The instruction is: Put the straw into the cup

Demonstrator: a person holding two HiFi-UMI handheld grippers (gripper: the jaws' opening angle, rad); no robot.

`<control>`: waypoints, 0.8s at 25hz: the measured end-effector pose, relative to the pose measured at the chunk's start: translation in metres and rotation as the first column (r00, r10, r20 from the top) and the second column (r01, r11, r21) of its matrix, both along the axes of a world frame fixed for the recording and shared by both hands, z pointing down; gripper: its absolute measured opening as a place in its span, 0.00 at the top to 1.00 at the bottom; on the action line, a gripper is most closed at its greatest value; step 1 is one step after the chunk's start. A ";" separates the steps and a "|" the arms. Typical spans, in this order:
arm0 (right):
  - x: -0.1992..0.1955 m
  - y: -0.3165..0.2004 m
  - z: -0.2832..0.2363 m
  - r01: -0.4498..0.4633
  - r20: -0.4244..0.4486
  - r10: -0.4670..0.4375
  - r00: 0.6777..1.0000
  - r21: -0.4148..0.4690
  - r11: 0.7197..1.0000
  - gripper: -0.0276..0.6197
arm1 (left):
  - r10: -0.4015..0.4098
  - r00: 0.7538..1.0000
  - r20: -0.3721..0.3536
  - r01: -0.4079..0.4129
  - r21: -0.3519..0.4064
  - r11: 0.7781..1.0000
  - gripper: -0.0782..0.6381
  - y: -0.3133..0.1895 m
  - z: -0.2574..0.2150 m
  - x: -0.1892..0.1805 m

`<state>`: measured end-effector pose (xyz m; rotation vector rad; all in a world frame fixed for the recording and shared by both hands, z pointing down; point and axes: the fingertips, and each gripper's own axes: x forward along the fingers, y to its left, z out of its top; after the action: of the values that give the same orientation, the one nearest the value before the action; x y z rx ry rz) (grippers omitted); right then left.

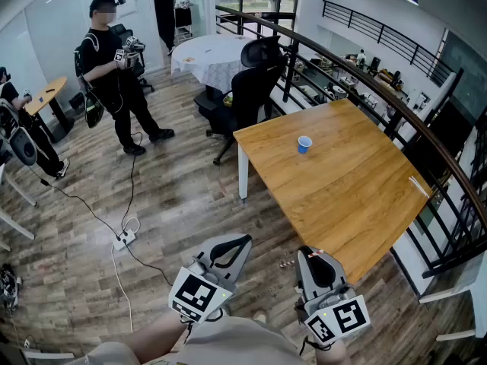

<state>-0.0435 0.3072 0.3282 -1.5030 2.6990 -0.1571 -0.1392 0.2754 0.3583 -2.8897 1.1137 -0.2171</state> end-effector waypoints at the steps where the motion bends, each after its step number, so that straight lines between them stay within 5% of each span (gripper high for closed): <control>1: -0.001 0.001 0.001 0.004 0.001 -0.004 1.000 -0.003 1.000 0.91 | -0.004 1.000 -0.004 0.003 -0.010 1.000 0.87 0.001 -0.001 0.001; 12: 0.012 0.006 -0.003 -0.009 0.082 0.011 0.997 -0.021 1.000 0.91 | 0.013 1.000 0.008 -0.013 0.003 1.000 0.87 0.007 -0.005 0.010; 20: 0.035 0.009 -0.001 -0.022 0.049 0.023 0.999 -0.015 1.000 0.91 | 0.014 0.999 0.036 -0.014 -0.009 1.000 0.87 0.012 0.003 0.025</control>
<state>-0.0083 0.3163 0.3276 -1.5119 2.6480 -0.2096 -0.1143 0.2871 0.3617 -2.8881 1.0890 -0.2731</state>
